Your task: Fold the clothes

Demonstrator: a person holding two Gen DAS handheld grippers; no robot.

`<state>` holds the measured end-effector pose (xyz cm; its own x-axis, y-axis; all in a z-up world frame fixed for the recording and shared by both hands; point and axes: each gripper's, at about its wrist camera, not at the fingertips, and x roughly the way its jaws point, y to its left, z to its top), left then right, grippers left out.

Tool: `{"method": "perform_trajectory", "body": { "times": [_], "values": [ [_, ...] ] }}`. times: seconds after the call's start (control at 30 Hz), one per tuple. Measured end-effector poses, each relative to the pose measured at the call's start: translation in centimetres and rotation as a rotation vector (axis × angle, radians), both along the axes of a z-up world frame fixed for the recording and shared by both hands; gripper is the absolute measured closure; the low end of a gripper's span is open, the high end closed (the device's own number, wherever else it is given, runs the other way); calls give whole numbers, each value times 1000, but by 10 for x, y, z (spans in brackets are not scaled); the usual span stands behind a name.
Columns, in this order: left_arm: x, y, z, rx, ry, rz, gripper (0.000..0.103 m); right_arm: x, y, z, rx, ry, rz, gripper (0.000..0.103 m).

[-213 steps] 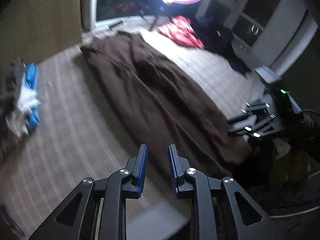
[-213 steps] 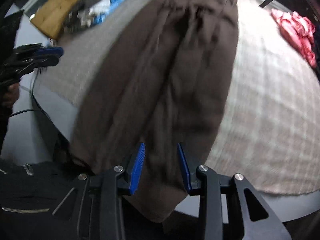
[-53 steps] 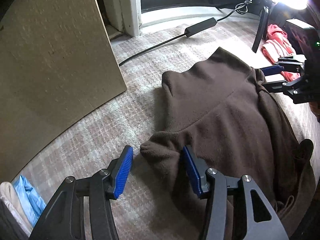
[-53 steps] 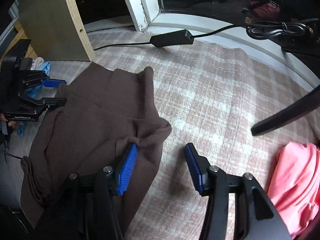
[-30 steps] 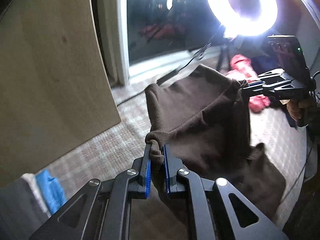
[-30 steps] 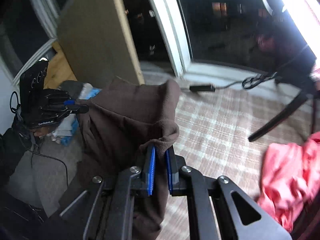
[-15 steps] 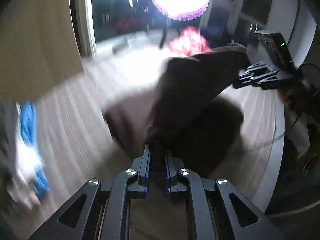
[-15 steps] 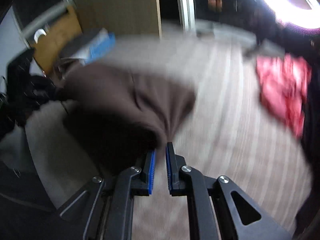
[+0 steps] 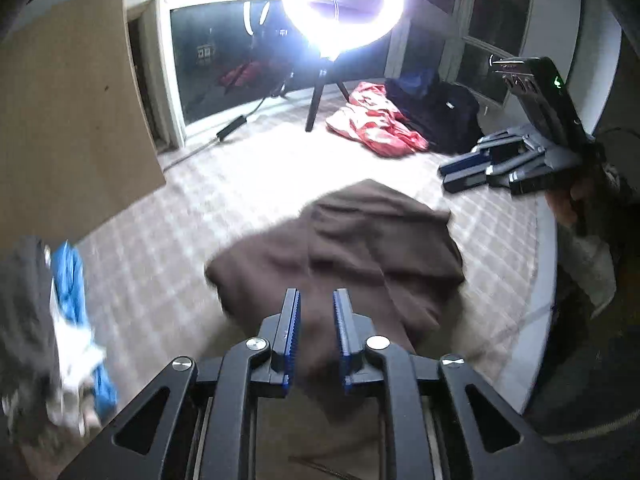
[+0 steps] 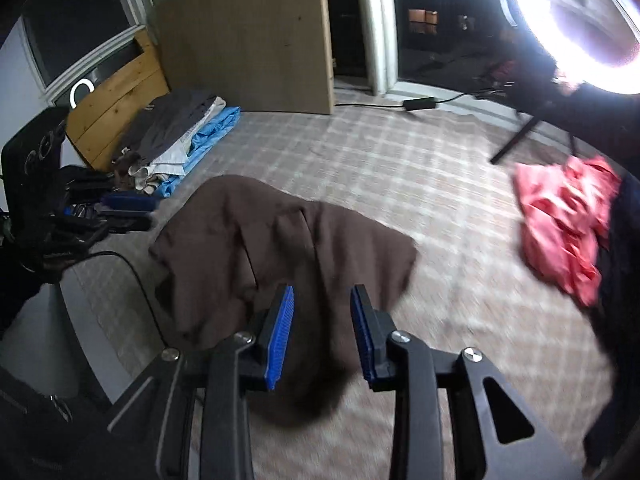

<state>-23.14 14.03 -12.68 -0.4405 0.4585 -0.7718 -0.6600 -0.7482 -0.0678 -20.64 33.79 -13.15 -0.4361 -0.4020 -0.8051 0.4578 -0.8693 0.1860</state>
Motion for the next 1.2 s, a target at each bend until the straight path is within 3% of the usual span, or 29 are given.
{"method": "perform_trajectory", "body": {
  "times": [0.07,0.13,0.2,0.27,0.4,0.47,0.63,0.73,0.87,0.97,1.03,1.2],
  "values": [
    [-13,6,-29,-42,-67,9,88,-15,-3,-22,-3,-72,0,73],
    [-16,9,-67,-100,-138,10,89,-15,-2,-48,108,-114,-9,73],
    [2,4,-85,-91,-89,6,90,-10,9,-78,130,-179,-14,70],
    [7,-2,-82,-55,-101,29,90,-6,25,-86,45,-201,-51,64],
    [0,-25,-62,64,-210,95,89,-5,29,-71,88,-210,-46,60],
    [-1,-45,-43,97,-165,132,86,-2,30,-48,82,-170,-56,60],
    [-27,-83,-35,48,-109,213,87,3,-7,5,-1,-67,11,60],
    [-42,-86,-46,6,-111,181,87,5,-57,14,-44,-51,106,60],
    [-61,-74,-65,-55,-103,82,87,-5,-115,-9,-51,-98,179,60],
    [-76,-65,-76,-87,-109,4,84,-16,-131,-35,-16,-143,194,60],
    [-84,-60,-84,-98,-118,-44,75,-23,-134,-52,1,-193,191,60],
    [-100,-46,-92,-106,-135,-185,74,-25,-136,-71,33,-249,202,61]
  ]
}}
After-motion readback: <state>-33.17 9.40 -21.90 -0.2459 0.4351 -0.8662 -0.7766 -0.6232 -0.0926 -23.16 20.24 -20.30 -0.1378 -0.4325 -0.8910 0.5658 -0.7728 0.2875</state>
